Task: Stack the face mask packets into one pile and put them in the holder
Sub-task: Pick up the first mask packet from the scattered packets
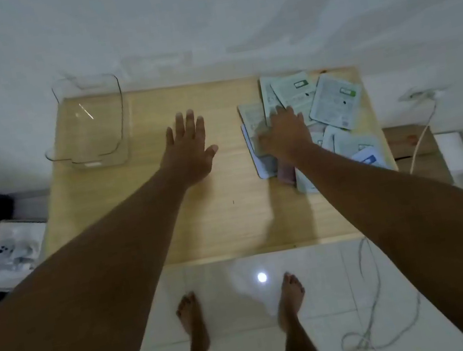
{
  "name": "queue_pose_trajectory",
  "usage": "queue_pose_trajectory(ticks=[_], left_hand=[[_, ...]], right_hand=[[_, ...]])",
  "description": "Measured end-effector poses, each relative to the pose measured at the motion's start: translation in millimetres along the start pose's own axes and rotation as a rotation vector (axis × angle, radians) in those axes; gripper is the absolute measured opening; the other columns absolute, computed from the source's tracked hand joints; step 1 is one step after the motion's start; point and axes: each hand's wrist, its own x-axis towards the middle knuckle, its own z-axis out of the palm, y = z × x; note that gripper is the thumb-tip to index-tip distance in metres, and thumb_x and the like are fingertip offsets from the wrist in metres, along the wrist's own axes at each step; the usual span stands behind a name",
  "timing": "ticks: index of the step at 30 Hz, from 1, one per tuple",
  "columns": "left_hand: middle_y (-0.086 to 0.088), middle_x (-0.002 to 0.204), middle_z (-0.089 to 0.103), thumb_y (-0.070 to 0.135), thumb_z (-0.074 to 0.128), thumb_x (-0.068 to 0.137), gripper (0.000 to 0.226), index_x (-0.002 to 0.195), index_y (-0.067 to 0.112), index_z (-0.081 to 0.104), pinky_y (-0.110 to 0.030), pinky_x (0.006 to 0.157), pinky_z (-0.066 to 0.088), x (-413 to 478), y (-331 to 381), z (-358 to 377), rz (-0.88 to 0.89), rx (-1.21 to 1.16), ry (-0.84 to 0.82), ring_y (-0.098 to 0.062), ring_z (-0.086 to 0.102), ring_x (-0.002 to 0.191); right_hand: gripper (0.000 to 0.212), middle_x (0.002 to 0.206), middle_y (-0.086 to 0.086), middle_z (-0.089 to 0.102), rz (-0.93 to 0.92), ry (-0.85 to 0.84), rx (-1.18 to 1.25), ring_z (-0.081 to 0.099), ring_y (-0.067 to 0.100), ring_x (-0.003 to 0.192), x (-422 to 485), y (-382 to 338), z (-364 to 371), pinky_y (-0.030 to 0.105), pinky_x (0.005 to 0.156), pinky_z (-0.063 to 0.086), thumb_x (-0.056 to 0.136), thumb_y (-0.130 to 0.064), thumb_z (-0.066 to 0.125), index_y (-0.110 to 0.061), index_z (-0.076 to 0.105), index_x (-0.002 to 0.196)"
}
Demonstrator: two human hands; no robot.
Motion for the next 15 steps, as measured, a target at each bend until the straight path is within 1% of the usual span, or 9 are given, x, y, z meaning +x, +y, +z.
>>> queue_pose_trajectory(ticks=[3,5,7,9,10,12,15], left_hand=[[-0.018,0.165,-0.009,0.047,0.028,0.102,0.074,0.156,0.005,0.002,-0.055,0.122,0.001,5,-5,21,-0.06,0.026,-0.036,-0.036,-0.013,0.152],[-0.018,0.165,-0.01,0.047,0.027,0.102,0.073,0.156,0.005,0.002,-0.056,0.121,0.0,3,-7,36,-0.075,0.018,-0.061,-0.038,-0.013,0.152],[-0.018,0.165,-0.01,0.047,0.028,0.101,0.073,0.157,0.006,0.001,-0.057,0.122,0.001,1,-9,44,-0.096,-0.009,-0.099,-0.038,-0.012,0.152],[-0.017,0.165,-0.01,0.046,0.028,0.102,0.073,0.157,0.007,0.001,-0.056,0.122,0.001,0,-11,48,-0.1,-0.035,-0.111,-0.039,-0.012,0.152],[-0.017,0.165,-0.01,0.046,0.028,0.102,0.072,0.157,0.008,0.001,-0.055,0.122,0.0,0,-13,49,-0.093,-0.048,-0.116,-0.038,-0.012,0.152],[-0.016,0.165,-0.009,0.046,0.027,0.102,0.072,0.157,0.008,0.001,-0.056,0.122,0.0,1,-16,48,-0.082,-0.049,-0.106,-0.037,-0.012,0.152],[-0.017,0.165,-0.009,0.048,0.026,0.101,0.073,0.157,0.008,0.001,-0.057,0.121,-0.003,3,-23,49,-0.1,-0.03,-0.08,-0.036,-0.013,0.152]], right_hand=[[0.078,0.126,0.018,0.054,0.008,0.052,-0.078,0.046,0.037,0.125,7,-5,15,0.056,0.11,0.035,0.085,-0.069,0.047,0.001,0.059,0.119],[0.088,0.125,0.021,0.054,0.014,0.039,-0.118,0.047,0.04,0.122,7,-12,21,0.055,0.107,0.038,0.082,-0.075,0.045,0.003,0.058,0.12],[0.085,0.132,0.025,0.05,0.044,0.05,-0.044,0.045,0.042,0.127,8,-20,27,0.056,0.11,0.036,0.086,-0.066,0.05,0.007,0.05,0.129],[0.073,0.135,0.027,0.048,0.092,0.089,0.122,0.043,0.044,0.129,6,-27,28,0.056,0.11,0.037,0.091,-0.05,0.053,0.007,0.041,0.134],[0.065,0.132,0.028,0.049,0.108,0.102,0.181,0.044,0.044,0.126,4,-29,29,0.055,0.108,0.04,0.093,-0.043,0.051,0.005,0.039,0.135],[0.051,0.123,0.029,0.053,0.102,0.132,0.214,0.048,0.045,0.119,1,-33,31,0.055,0.103,0.044,0.095,-0.034,0.045,0.002,0.044,0.13],[0.038,0.111,0.026,0.061,0.076,0.162,0.207,0.054,0.042,0.11,2,-34,26,0.057,0.103,0.042,0.096,-0.03,0.041,-0.001,0.054,0.117]])
